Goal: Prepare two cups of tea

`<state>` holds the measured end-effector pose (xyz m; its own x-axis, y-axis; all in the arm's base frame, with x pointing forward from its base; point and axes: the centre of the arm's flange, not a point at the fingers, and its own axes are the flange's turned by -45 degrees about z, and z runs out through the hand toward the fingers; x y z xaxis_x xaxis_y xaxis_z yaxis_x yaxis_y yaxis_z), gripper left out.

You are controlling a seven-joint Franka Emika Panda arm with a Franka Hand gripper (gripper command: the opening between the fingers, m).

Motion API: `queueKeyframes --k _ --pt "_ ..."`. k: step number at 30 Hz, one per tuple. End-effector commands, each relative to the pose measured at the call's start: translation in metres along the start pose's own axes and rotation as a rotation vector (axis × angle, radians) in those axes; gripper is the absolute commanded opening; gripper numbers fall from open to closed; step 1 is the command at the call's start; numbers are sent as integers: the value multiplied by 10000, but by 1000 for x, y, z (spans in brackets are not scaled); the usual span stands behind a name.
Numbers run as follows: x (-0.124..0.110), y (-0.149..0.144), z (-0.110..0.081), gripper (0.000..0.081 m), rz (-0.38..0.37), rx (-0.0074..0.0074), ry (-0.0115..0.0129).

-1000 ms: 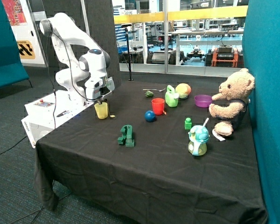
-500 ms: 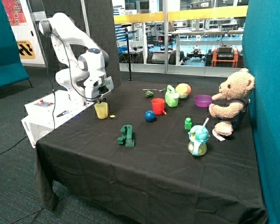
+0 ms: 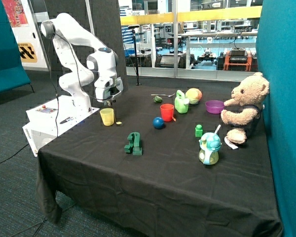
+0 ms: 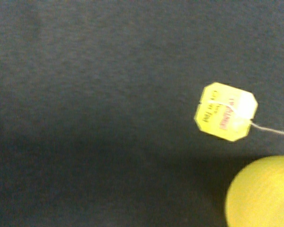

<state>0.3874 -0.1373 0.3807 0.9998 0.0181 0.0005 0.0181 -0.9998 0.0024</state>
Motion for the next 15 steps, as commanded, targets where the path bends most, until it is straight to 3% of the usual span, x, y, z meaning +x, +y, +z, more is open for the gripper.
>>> queueKeyframes --k 1,15 --pt "3 -23 -7 277 -448 24 -4" --pt "11 -29 -9 271 -638 24 -4"
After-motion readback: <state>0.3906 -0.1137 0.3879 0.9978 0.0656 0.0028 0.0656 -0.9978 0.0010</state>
